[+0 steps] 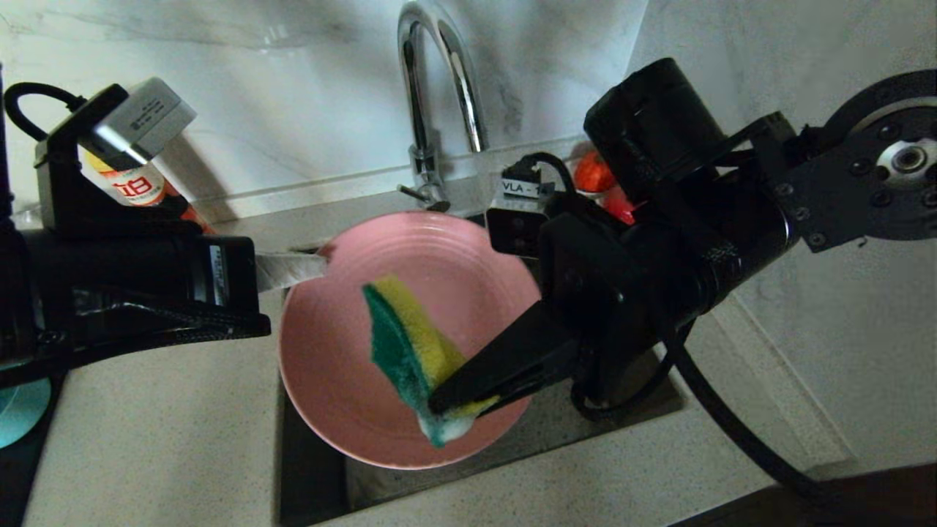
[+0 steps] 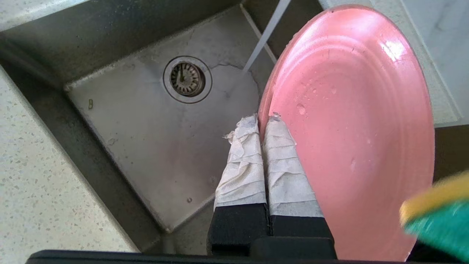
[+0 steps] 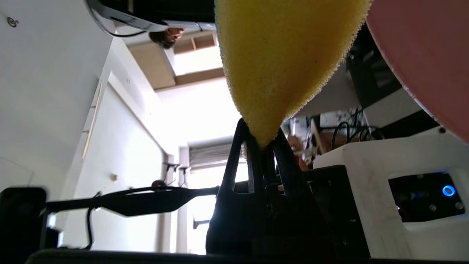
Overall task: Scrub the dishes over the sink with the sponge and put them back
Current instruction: Wipe the plate
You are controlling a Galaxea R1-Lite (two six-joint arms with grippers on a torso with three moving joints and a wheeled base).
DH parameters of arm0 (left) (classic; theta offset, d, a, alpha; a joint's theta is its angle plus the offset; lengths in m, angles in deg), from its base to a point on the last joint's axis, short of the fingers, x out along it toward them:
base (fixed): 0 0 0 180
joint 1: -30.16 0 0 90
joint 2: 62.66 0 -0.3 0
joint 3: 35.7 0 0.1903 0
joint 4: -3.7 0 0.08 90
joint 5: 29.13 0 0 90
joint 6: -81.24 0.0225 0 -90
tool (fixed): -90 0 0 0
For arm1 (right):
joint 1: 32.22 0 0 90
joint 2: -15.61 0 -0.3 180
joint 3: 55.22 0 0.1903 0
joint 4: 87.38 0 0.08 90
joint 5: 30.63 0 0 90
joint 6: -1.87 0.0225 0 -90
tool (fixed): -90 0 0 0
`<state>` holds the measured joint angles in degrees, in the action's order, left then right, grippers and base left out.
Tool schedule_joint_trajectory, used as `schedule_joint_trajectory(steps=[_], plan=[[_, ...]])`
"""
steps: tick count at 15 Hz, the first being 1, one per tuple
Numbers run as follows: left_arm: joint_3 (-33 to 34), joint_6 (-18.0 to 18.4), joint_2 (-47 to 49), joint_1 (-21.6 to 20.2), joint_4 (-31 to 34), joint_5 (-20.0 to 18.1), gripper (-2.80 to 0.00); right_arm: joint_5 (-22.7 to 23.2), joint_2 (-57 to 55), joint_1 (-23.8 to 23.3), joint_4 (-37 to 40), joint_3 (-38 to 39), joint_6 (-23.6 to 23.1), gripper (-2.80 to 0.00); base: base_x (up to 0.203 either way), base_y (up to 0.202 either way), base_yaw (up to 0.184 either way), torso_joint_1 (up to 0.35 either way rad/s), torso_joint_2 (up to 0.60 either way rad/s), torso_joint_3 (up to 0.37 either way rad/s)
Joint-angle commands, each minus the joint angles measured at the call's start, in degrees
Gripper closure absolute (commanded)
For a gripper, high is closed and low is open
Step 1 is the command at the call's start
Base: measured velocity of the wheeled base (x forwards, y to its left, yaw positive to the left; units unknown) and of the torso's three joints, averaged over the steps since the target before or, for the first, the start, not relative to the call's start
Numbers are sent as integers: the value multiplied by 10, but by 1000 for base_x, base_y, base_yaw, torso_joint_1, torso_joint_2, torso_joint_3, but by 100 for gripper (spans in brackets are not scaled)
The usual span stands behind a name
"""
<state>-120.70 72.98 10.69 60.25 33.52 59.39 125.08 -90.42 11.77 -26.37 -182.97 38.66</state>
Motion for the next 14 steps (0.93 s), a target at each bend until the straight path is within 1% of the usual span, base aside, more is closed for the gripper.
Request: schedule_joint_trajectory(steps=[1,4,7,8,11,14], plan=[[-3,-1,4,-3,0,0,0,4,-14,13,3,7,3,0,0,0,0,0,0,0],[-3,0,11,-7,-2,0,0,4,-16,20,7,11,4,0,0,0,0,0,0,0],[-2,-1,24,-20,-29,-3,0,2,-13,19,6,32,3,0,0,0,0,0,0,0],[-6,-1,27,-23,-31,-7,0,2,-13,19,5,39,3,0,0,0,0,0,0,0],[-9,-11,28,-23,-31,-5,0,0,-16,18,6,42,2,0,0,0,0,0,0,0],[-11,-11,27,-30,-31,-5,0,0,-17,17,5,46,1,0,0,0,0,0,0,0]])
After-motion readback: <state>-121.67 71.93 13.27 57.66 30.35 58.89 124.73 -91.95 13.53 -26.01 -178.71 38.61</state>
